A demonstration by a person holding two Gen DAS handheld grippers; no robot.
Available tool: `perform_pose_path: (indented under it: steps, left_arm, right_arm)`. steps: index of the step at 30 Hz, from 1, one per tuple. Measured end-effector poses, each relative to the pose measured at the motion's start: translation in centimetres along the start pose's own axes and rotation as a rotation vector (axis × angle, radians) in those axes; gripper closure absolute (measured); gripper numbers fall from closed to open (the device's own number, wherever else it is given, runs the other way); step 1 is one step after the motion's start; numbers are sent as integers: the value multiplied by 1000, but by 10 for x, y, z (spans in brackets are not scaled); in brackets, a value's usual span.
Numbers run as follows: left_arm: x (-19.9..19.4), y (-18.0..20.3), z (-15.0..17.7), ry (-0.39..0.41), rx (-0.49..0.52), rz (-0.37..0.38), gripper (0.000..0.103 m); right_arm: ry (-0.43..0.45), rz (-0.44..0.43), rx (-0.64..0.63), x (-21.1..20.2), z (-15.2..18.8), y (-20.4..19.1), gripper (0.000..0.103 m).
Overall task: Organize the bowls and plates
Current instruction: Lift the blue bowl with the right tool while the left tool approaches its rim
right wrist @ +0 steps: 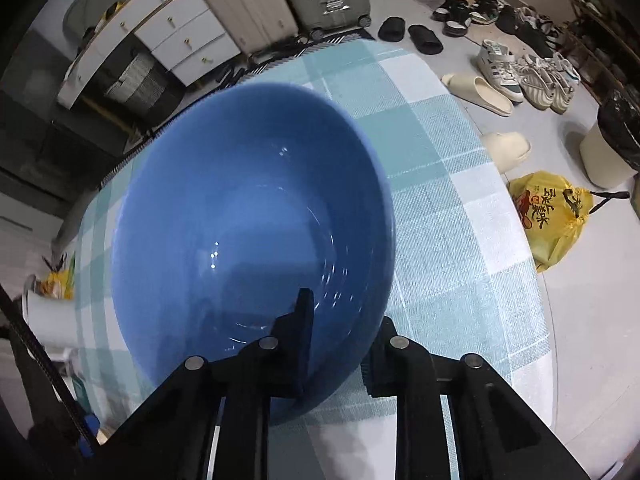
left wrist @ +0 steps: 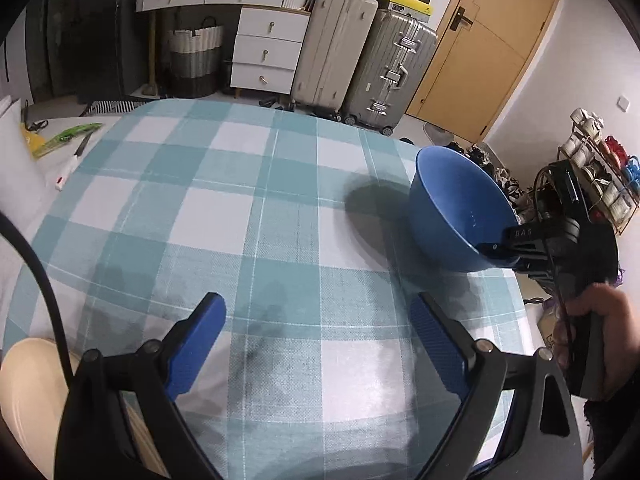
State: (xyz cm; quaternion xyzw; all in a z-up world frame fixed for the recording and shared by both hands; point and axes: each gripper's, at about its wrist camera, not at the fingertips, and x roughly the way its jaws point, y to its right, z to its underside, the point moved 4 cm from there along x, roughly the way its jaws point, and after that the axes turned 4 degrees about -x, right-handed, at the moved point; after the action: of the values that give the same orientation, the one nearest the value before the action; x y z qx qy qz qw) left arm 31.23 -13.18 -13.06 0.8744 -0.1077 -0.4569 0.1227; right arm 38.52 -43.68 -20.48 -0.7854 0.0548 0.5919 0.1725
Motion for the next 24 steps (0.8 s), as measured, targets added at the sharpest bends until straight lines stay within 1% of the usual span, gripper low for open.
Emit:
perform_pose_path:
  steps: [4,10,15,18,21,24]
  left_arm:
    - [3,0,2,-17,-1,8,9]
    - [2,0,3,-25,17,8,9]
    - [2,-5,2,-37,-7,26,9]
    - [6,-8,3,-67,-34,55,9]
    - [10,-8,5,-82,-33,44,9]
    - [14,-7,8,-90,-20,3,9]
  right_arm:
    - [-5,-23,-30,-6,10,-3,87]
    - [-79,-47,-115,-11,39,-18,87]
    - [-130,-63,-199,-14,65,-36,87]
    - [-159,-74,-241,-15,81,-46,87]
    - [-181,-84,-259,-17,94,-51,87]
    - [-209,-91,-283,-17,105,-55,87]
